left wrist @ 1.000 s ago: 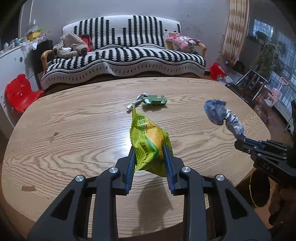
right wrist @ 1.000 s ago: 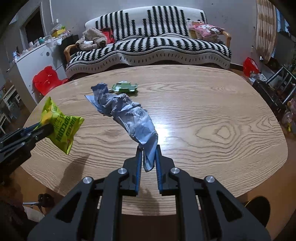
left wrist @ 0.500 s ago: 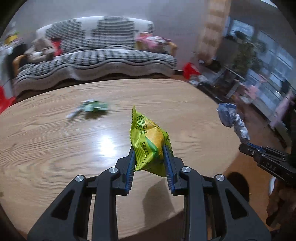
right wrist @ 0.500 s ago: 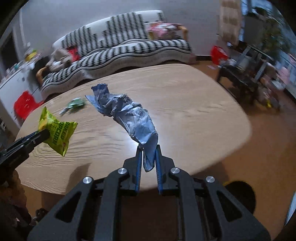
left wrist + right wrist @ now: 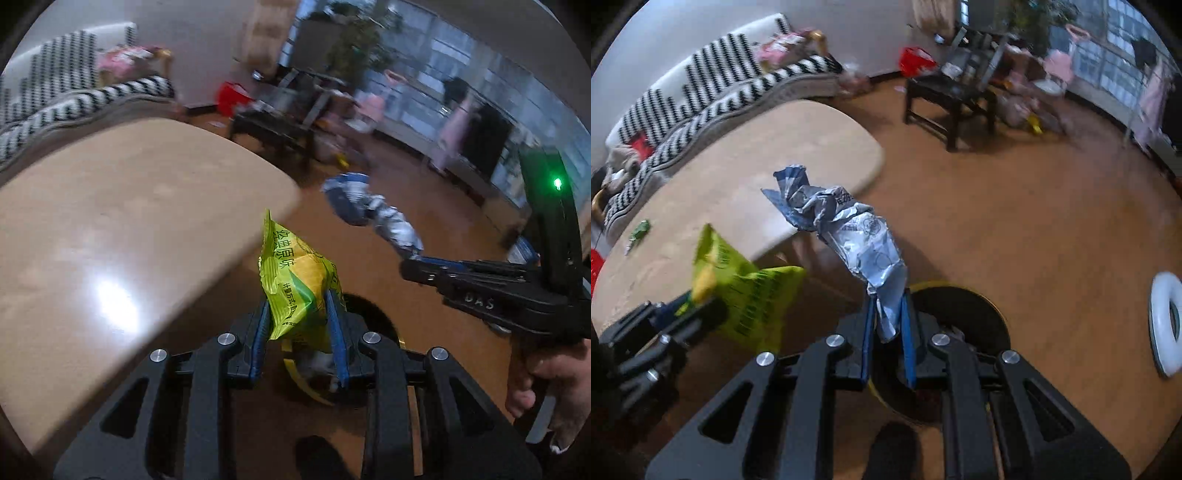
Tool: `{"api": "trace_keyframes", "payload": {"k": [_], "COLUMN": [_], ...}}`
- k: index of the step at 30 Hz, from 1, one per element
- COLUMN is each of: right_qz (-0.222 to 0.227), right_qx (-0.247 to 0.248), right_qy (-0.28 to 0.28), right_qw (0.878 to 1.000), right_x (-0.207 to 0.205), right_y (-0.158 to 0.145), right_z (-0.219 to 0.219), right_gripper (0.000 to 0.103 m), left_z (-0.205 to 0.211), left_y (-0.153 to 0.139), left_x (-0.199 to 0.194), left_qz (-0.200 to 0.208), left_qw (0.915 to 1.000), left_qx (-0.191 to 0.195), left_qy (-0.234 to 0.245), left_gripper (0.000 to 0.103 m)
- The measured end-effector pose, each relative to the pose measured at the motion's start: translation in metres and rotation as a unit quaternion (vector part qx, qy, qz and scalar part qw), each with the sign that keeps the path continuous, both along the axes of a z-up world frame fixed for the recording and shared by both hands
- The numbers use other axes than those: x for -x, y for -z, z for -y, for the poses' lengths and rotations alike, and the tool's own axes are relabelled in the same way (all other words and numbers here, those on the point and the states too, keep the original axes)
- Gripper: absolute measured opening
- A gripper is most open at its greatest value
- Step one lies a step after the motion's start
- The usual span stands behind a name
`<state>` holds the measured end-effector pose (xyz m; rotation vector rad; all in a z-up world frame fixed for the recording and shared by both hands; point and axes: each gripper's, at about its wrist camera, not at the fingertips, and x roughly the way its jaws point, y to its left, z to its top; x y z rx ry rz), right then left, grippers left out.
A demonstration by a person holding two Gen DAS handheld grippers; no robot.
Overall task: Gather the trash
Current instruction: 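Carry the snack bag and foil over the bin, then open both grippers over the bin and return them to the table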
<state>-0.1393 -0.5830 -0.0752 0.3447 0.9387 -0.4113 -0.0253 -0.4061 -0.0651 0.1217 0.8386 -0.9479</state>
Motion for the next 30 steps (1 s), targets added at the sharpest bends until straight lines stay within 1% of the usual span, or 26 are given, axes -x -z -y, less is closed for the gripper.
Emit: {"api": "trace_keyframes", "payload": {"k": [2,5,9,14,19,20,21,22,26,27,28,29,30], "right_qz": [-0.019,-0.04,-0.059,-0.062,-0.061,-0.061,-0.064,-0.068,-0.078,-0.076,-0.074,-0.073,-0.066], "right_qx": [-0.017,-0.03,-0.045,-0.049,-0.051,-0.052,-0.053,-0.054,-0.054,-0.055,-0.052,-0.047,-0.035], "right_qy": [0.007,0.015,0.027,0.03,0.032,0.034,0.036,0.037,0.048,0.049,0.05,0.05,0.049], "right_qw": [1.0,0.999,0.997,0.996,0.996,0.996,0.996,0.996,0.994,0.994,0.995,0.995,0.996], "right_x": [0.011,0.025,0.037,0.037,0.038,0.039,0.034,0.034,0.033,0.032,0.03,0.028,0.024], "right_y": [0.014,0.029,0.044,0.046,0.047,0.048,0.048,0.05,0.055,0.053,0.05,0.047,0.041], "right_z": [0.017,0.035,0.053,0.055,0.056,0.057,0.055,0.057,0.062,0.061,0.059,0.057,0.052], "right_gripper": [0.015,0.015,0.015,0.015,0.015,0.015,0.015,0.015,0.019,0.025,0.041,0.053,0.068], "left_z": [0.025,0.051,0.067,0.08,0.088,0.088,0.09,0.09,0.085,0.082,0.079,0.075,0.069], "left_y": [0.016,0.035,0.052,0.059,0.06,0.061,0.062,0.063,0.064,0.063,0.06,0.057,0.053], "left_x": [0.011,0.023,0.027,0.025,0.023,0.022,0.021,0.021,0.017,0.015,0.014,0.012,0.01], "left_qz": [-0.013,-0.023,-0.036,-0.047,-0.045,-0.043,-0.046,-0.049,-0.048,-0.046,-0.043,-0.041,-0.036], "left_qw": [0.9997,0.9987,0.9975,0.9966,0.9966,0.9967,0.9966,0.9965,0.9967,0.9969,0.9971,0.9974,0.9978], "left_qx": [-0.008,-0.025,-0.038,-0.043,-0.043,-0.044,-0.044,-0.043,-0.044,-0.044,-0.044,-0.043,-0.041], "left_qy": [0.019,0.038,0.047,0.052,0.054,0.053,0.053,0.052,0.049,0.046,0.043,0.041,0.038], "left_gripper": [0.029,0.029,0.029,0.029,0.03,0.033,0.042,0.054,0.067,0.069,0.072,0.075,0.079]}}
